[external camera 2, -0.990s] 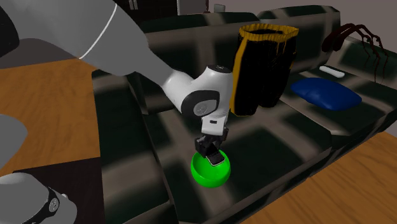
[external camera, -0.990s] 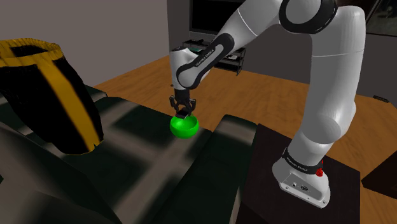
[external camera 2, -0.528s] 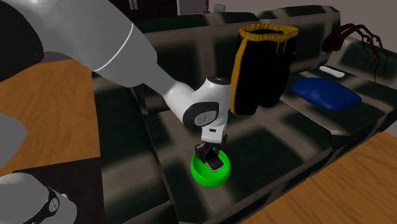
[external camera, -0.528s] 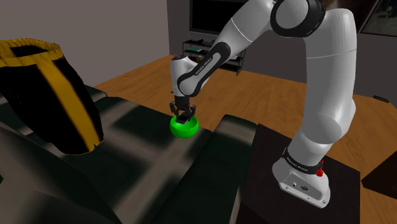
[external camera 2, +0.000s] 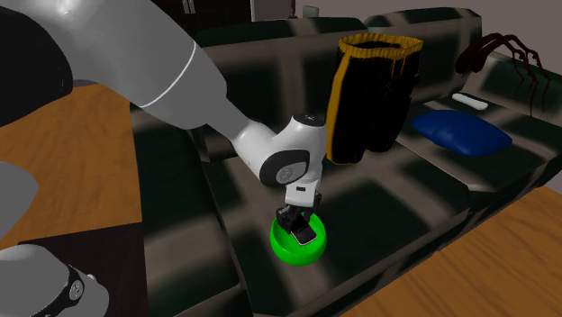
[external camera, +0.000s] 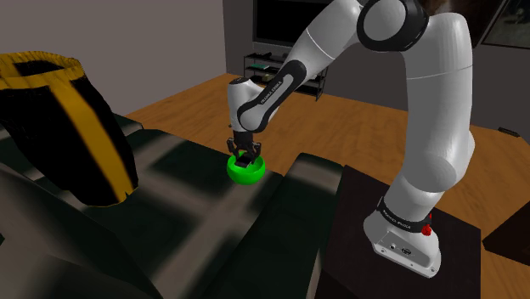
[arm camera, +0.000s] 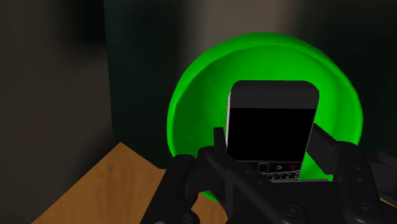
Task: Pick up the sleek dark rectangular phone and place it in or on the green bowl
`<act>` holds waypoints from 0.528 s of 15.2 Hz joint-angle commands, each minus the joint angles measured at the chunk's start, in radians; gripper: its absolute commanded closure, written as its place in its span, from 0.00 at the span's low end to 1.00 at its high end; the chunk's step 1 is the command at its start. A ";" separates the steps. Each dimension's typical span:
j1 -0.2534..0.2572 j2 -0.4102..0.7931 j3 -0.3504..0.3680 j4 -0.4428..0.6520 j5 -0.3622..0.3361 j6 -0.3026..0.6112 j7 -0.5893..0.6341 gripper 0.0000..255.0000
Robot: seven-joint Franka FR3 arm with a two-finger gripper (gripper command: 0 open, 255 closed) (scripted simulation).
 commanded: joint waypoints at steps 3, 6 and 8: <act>0.000 0.000 0.000 0.000 0.000 0.000 0.000 0.00; 0.000 0.000 0.000 0.000 0.000 0.000 0.000 0.00; -0.005 -0.025 0.008 0.001 0.012 -0.026 -0.008 0.00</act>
